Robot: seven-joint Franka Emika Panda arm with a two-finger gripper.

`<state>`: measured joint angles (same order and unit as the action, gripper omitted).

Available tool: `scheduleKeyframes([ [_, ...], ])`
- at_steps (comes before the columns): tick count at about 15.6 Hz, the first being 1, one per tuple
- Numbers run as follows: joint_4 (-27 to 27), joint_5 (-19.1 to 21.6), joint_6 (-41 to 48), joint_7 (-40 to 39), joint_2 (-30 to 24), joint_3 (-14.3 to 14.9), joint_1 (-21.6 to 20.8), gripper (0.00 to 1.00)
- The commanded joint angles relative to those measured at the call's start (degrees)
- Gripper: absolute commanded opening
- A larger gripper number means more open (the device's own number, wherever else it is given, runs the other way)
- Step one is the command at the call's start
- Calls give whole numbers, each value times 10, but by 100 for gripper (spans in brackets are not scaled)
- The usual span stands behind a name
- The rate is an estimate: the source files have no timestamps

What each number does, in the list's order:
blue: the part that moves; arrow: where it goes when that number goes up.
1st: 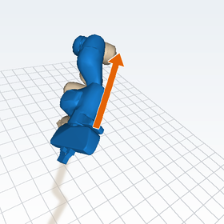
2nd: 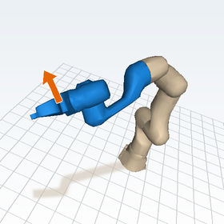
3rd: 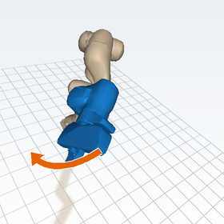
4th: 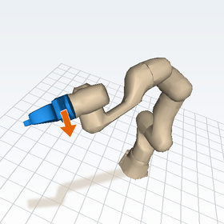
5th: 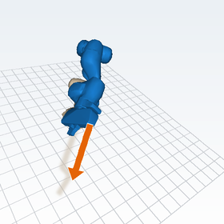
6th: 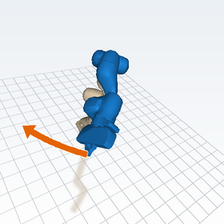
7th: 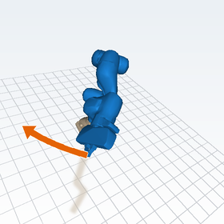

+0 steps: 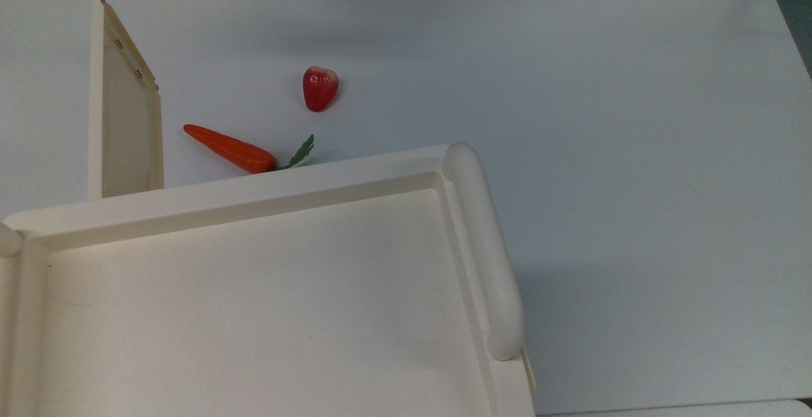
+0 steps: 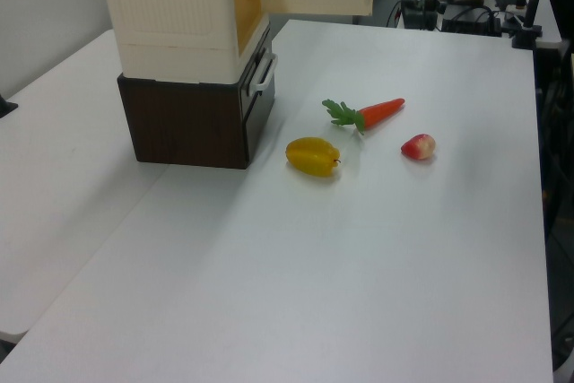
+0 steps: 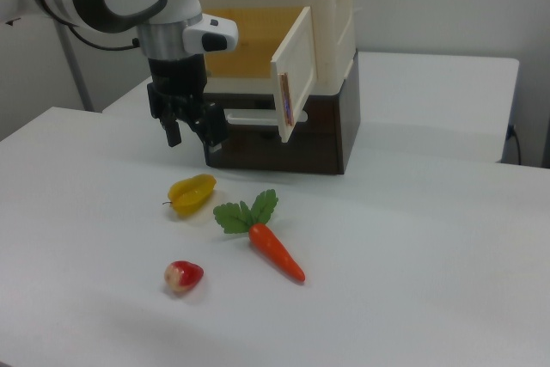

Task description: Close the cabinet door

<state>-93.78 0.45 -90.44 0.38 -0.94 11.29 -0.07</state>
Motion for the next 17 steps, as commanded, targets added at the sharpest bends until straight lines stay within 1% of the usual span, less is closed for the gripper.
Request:
scheduleKeyframes([
  [1,-4,-5,18,-5,-10,8,-10,100],
  [8,-1,-8,9,-9,-6,8,-9,100],
  [10,1,-9,7,-37,-2,8,-9,100],
  [12,1,-9,-14,-79,0,8,-9,100],
  [17,1,-9,-43,-144,7,10,-9,100],
])
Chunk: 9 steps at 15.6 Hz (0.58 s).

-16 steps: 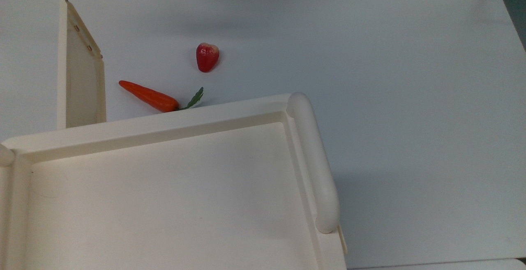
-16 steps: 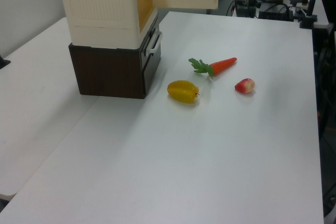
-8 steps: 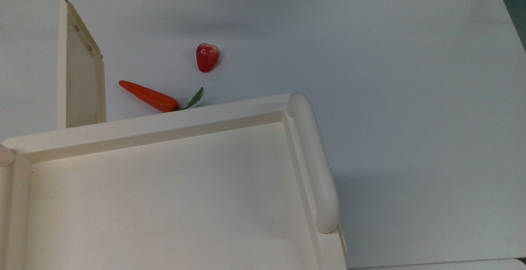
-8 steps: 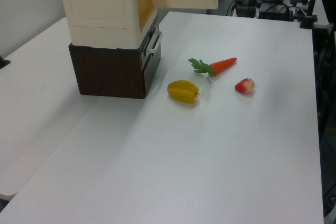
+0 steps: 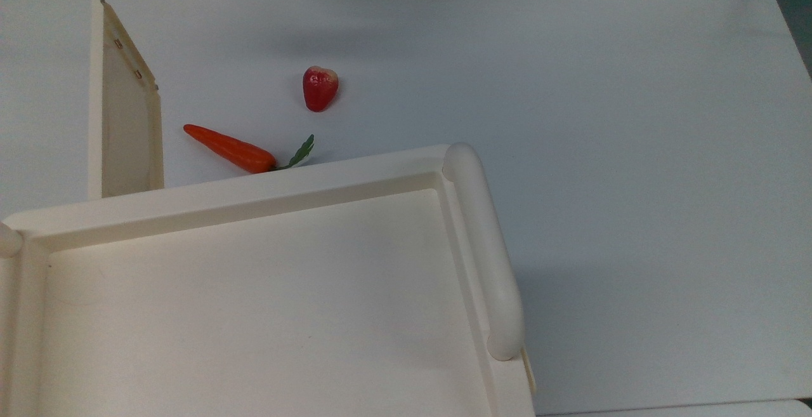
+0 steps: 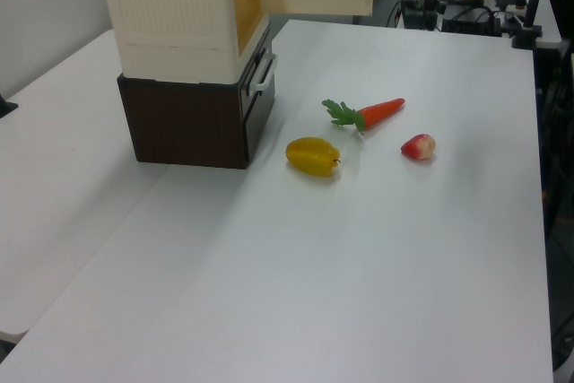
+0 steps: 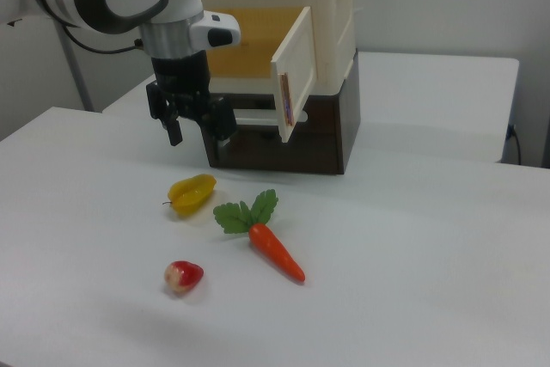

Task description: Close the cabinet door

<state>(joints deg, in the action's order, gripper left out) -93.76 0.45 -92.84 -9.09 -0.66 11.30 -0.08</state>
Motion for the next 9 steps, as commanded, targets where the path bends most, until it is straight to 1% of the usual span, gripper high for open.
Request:
scheduleKeyframes([
  [1,1,-9,-32,-71,3,11,-8,92],
  [2,1,-9,-44,-94,3,14,-8,83],
  [3,1,-9,-48,-117,3,25,-8,70],
  [4,1,-7,-52,-144,3,37,-8,51],
  [5,1,-3,-57,-173,4,47,-8,37],
  [6,1,1,-63,-208,5,56,-8,27],
  [7,1,3,-71,-243,6,64,-8,20],
  [9,1,3,-113,-287,13,72,-8,16],
])
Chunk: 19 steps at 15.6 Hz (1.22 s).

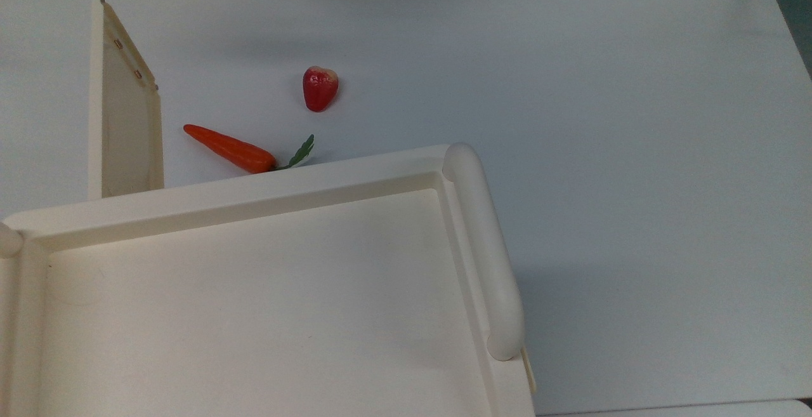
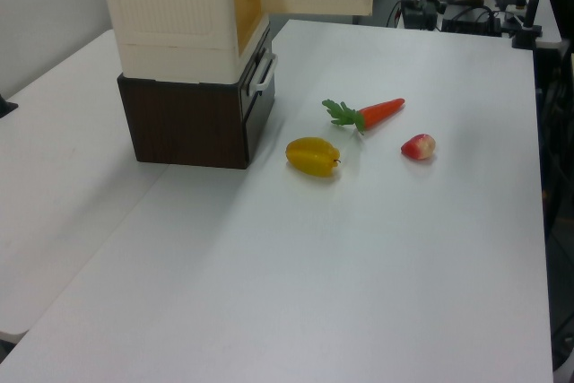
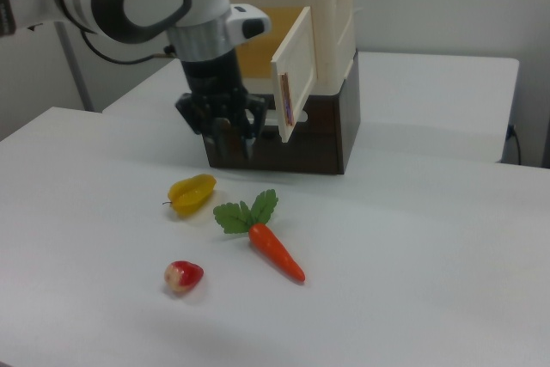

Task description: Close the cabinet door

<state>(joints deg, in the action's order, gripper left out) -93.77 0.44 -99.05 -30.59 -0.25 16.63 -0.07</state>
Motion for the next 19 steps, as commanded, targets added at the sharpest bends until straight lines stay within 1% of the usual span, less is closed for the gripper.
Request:
scheduleKeyframes([
  [1,1,3,-84,-89,16,19,-8,16],
  [6,1,3,-246,-147,69,20,-8,16],
  [8,0,10,-309,-157,89,20,-8,16],
  [10,0,24,-352,-171,107,21,-7,16],
  [11,0,29,-365,-182,112,23,-6,16],
  [13,0,38,-380,-203,119,30,-6,0],
  [16,1,99,-395,-240,125,30,-8,0],
  [17,1,110,-394,-253,124,29,-9,0],
  [19,1,114,-393,-261,122,28,-21,0],
])
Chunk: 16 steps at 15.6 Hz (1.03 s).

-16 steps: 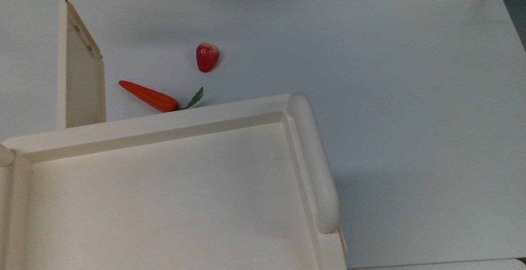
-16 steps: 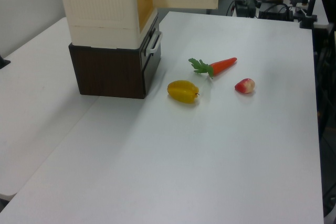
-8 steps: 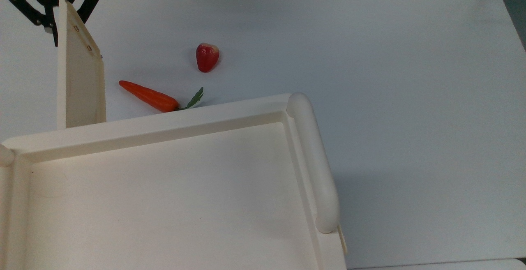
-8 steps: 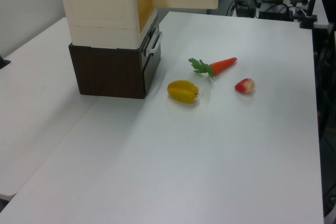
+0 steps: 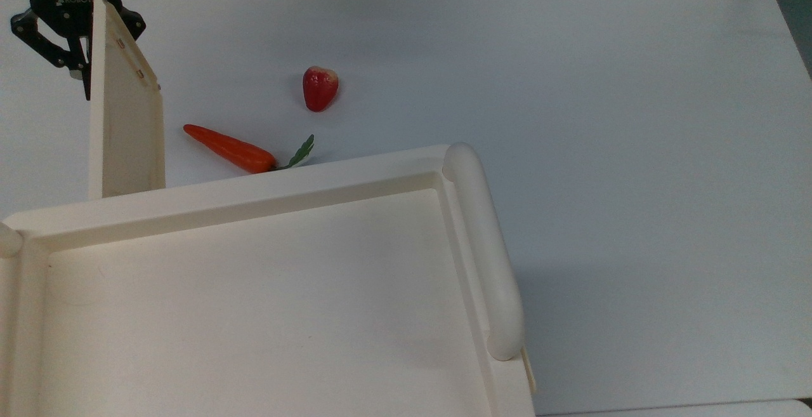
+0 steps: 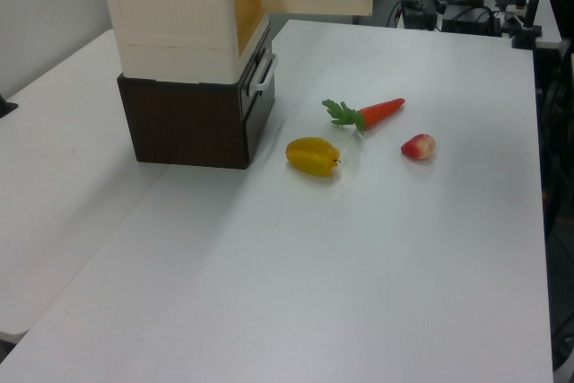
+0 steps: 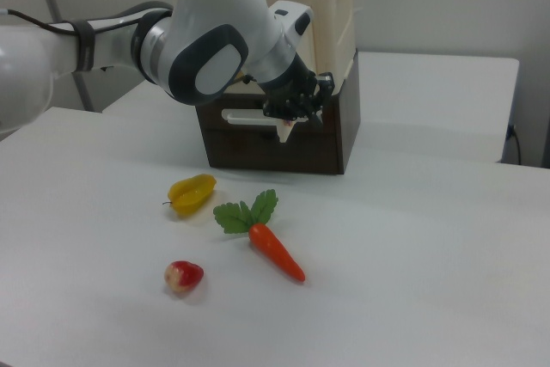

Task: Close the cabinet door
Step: 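Push the cream door with the gripper, swinging it toward the cabinet opening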

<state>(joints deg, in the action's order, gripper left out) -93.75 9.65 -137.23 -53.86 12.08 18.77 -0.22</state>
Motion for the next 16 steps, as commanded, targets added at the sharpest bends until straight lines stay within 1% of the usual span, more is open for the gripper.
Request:
scheduleKeyframes([
  [1,1,23,-11,-27,-2,6,-24,0],
  [5,1,56,-9,-28,-3,-2,-35,0],
  [7,1,70,-8,-23,-3,-2,-56,0],
  [10,1,122,-9,-22,-3,-3,-80,0],
  [14,1,149,-11,-20,3,-3,-108,0],
  [16,18,168,-12,-15,13,-4,-121,0],
])
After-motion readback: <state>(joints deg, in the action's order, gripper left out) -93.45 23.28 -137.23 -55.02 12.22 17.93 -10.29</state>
